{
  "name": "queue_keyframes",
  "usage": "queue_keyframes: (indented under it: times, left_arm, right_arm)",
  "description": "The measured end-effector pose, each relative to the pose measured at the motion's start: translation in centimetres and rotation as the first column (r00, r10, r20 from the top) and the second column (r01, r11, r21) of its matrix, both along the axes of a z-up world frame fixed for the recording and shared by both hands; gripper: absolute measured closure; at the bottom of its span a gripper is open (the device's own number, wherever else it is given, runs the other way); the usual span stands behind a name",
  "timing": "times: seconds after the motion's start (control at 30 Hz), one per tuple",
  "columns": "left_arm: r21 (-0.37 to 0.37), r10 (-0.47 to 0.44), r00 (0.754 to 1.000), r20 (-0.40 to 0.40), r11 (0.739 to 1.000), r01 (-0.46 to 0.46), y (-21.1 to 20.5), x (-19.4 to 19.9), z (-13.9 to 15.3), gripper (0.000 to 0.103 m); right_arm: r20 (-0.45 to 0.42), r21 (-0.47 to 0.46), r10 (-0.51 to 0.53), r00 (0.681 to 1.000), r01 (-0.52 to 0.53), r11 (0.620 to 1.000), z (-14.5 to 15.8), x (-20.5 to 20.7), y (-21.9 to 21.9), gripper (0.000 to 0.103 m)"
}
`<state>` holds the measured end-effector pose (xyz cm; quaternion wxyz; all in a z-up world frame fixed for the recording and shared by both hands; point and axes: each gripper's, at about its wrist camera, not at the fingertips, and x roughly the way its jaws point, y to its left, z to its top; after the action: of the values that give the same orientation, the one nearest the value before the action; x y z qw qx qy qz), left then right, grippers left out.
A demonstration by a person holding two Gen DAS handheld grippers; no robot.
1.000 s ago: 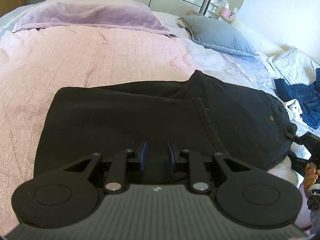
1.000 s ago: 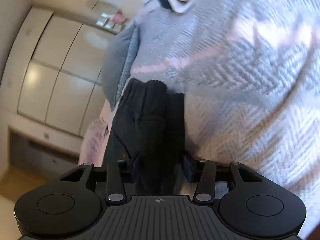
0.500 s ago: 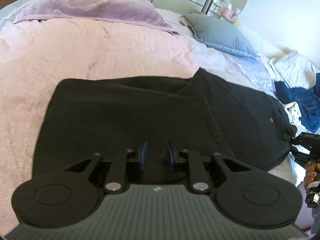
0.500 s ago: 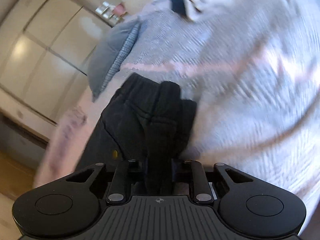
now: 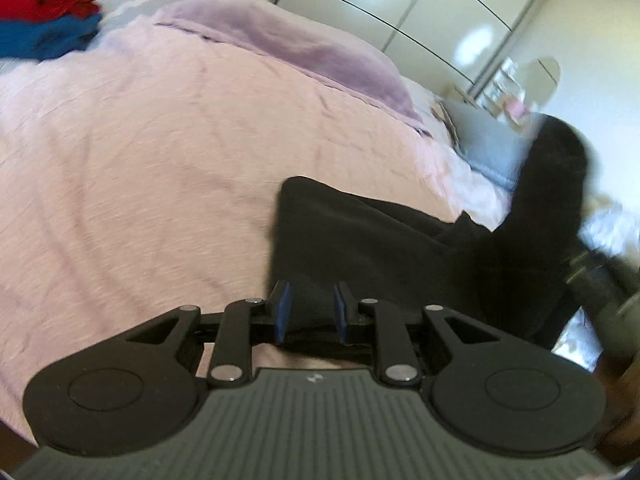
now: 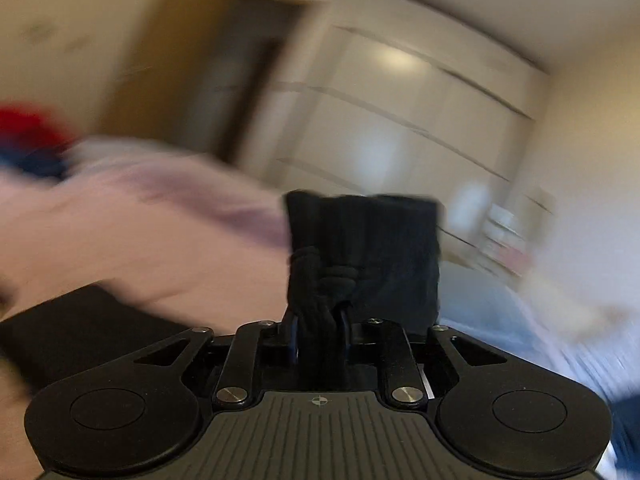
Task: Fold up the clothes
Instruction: 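Lift the trouser end with both grippers and fold it over toward the other end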
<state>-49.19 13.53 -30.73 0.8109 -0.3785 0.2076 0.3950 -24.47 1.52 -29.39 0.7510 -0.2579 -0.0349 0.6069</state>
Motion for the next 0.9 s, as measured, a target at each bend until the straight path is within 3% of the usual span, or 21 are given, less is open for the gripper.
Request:
queue_keyframes:
  times: [0.1,0.13,0.2,0.23,0.27,0.3,0.33,0.47,0.53,0.57,0.6,0.63,0.67,0.73,0.8,0.83,0.87,0.9]
  left_arm:
    - [-0.028,0.015,0.999,0.038,1.0,-0.014,0.1,-1.2,0.0,0.085]
    - [-0.039,0.016,0.998,0.054,0.999,-0.014,0.2,-1.5,0.0,0.085]
    - [-0.058,0.013,0.996,0.086,0.998,-0.008,0.4,-1.9,0.0,0.085]
    - [-0.066,0.009,0.995,0.101,0.998,-0.002,0.6,-2.0,-0.1,0.085]
    - [-0.074,0.003,0.993,0.117,0.997,0.006,0.8,-1.9,-0.2,0.084]
    - [-0.082,-0.004,0.991,0.133,0.997,0.015,1.1,-1.8,-0.3,0.084]
    - [-0.088,-0.012,0.989,0.15,0.996,0.026,1.3,-1.5,-0.3,0.083]
    - [-0.105,-0.048,0.974,0.219,0.992,0.073,2.1,0.0,-0.4,0.078]
    - [-0.12,-0.061,0.967,0.247,0.988,0.093,2.6,0.8,-0.7,0.075]
    - [-0.13,-0.068,0.964,0.256,0.986,0.104,2.8,1.3,-0.9,0.073]
    - [-0.14,-0.075,0.962,0.263,0.983,0.115,3.0,1.7,-1.1,0.072]
    - [-0.148,-0.082,0.961,0.265,0.981,0.125,3.2,2.2,-1.3,0.07]
    - [-0.156,-0.088,0.959,0.268,0.979,0.133,3.5,2.7,-1.5,0.068]
    - [-0.175,-0.097,0.955,0.279,0.973,0.15,4.2,3.6,-2.0,0.063]
    - [-0.212,-0.092,0.946,0.31,0.963,0.163,5.2,4.2,-2.7,0.059]
    - [-0.234,-0.089,0.939,0.332,0.957,0.173,5.8,4.5,-3.0,0.056]
    - [-0.259,-0.082,0.935,0.344,0.949,0.178,6.3,4.9,-3.5,0.053]
    - [-0.284,-0.074,0.933,0.351,0.941,0.182,6.7,5.3,-4.1,0.053]
  right_arm:
    - [0.119,-0.243,0.194,0.974,-0.161,0.957,-5.2,-5.3,1.5,0.076]
    - [0.162,-0.277,0.209,0.965,-0.159,0.948,-6.4,-6.1,1.4,0.076]
    - [0.209,-0.331,0.232,0.95,-0.155,0.931,-8.2,-7.2,1.1,0.066]
    - [0.156,-0.33,0.224,0.962,-0.163,0.93,-7.5,-6.5,0.8,0.064]
    - [0.102,-0.327,0.215,0.971,-0.172,0.929,-6.9,-5.8,0.5,0.055]
    - [0.052,-0.318,0.207,0.977,-0.18,0.931,-6.1,-5.1,0.1,0.04]
    - [0.01,-0.297,0.2,0.98,-0.189,0.936,-5.2,-4.3,-0.6,0.035]
    - [-0.079,-0.206,0.145,0.986,-0.159,0.966,-1.7,-1.5,-3.4,0.033]
    - [-0.181,-0.177,0.007,0.983,-0.04,0.983,-0.3,1.1,-4.3,0.033]
    - [-0.251,-0.172,-0.076,0.965,0.032,0.984,0.3,2.7,-4.8,0.033]
    - [-0.347,-0.18,-0.168,0.923,0.11,0.977,0.5,4.9,-5.2,0.033]
    - [-0.452,-0.203,-0.259,0.853,0.184,0.962,0.5,7.3,-5.2,0.033]
    - [-0.568,-0.237,-0.342,0.749,0.249,0.939,0.3,9.9,-5.2,0.033]
    - [-0.79,-0.296,-0.4,0.465,0.281,0.913,-1.3,14.6,-5.6,0.033]
    - [-0.905,-0.34,-0.391,0.165,0.269,0.901,-3.1,18.1,-6.0,0.033]
    - [-0.92,-0.362,-0.388,0.054,0.265,0.894,-4.2,19.0,-5.9,0.033]
    - [-0.923,-0.377,-0.383,-0.03,0.259,0.889,-5.0,19.6,-5.8,0.033]
    - [-0.923,-0.383,-0.379,-0.066,0.256,0.888,-5.4,19.9,-5.6,0.033]
